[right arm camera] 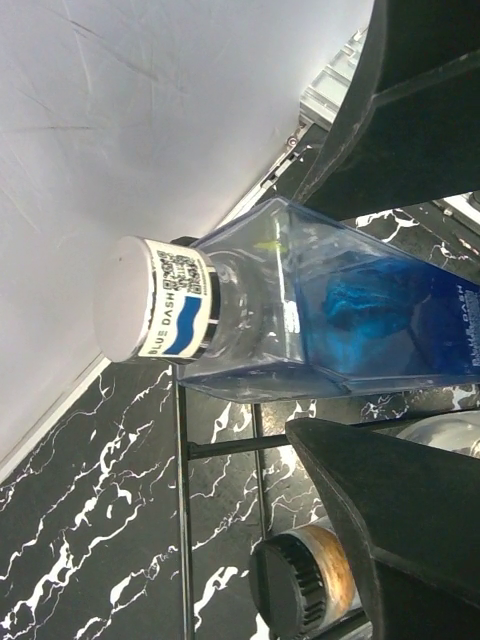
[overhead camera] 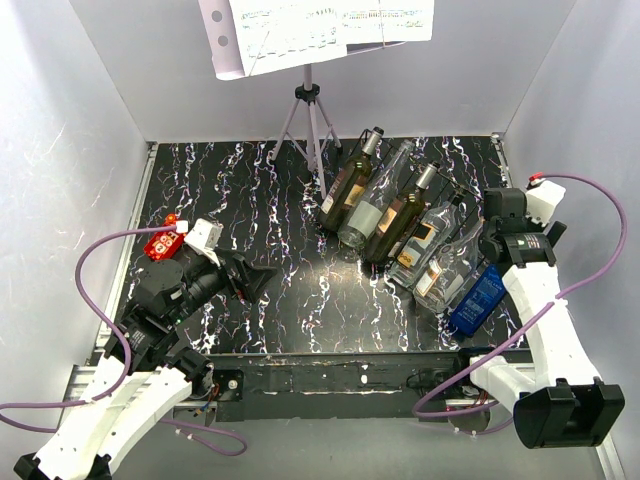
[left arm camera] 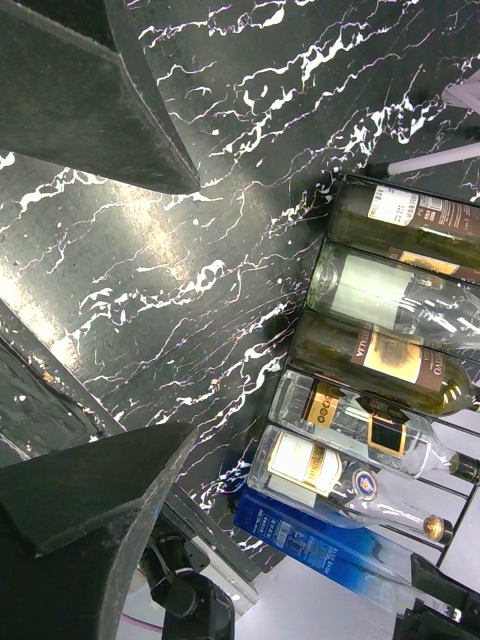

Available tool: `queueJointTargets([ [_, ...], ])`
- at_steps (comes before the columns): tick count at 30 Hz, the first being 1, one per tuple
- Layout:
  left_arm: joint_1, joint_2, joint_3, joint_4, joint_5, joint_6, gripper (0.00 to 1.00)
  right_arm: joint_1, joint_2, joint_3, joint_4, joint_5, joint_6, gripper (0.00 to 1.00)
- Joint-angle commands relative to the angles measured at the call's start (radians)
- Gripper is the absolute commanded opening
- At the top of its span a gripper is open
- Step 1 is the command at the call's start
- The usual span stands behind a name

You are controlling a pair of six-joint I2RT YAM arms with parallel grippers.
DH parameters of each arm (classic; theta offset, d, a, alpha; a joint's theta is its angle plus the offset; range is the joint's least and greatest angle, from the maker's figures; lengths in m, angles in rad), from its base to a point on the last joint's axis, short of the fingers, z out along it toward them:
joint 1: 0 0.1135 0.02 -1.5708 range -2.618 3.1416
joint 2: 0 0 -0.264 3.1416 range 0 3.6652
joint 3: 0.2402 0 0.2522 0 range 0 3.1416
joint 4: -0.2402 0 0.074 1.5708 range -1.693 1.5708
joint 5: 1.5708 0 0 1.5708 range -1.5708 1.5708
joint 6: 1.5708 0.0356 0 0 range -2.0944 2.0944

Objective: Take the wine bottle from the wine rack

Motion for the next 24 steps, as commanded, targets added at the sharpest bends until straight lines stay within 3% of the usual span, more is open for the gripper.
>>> queueJointTargets([
  [1, 0.001, 0.008, 0.001, -0.001, 0.008, 0.011, 0.98, -0.022, 0.018, -0.012, 0.085, -0.049, -0.012, 0.85],
  [13, 0.001, 0.007, 0.001, -0.001, 0.004, 0.013, 0.98, -0.041, 0.048, -0.035, 0.101, -0.034, -0.011, 0.75],
  [24, 0.003, 0.01, 0.003, -0.001, 0.008, 0.011, 0.98, -0.042, 0.008, 0.012, 0.056, 0.006, -0.049, 0.38],
])
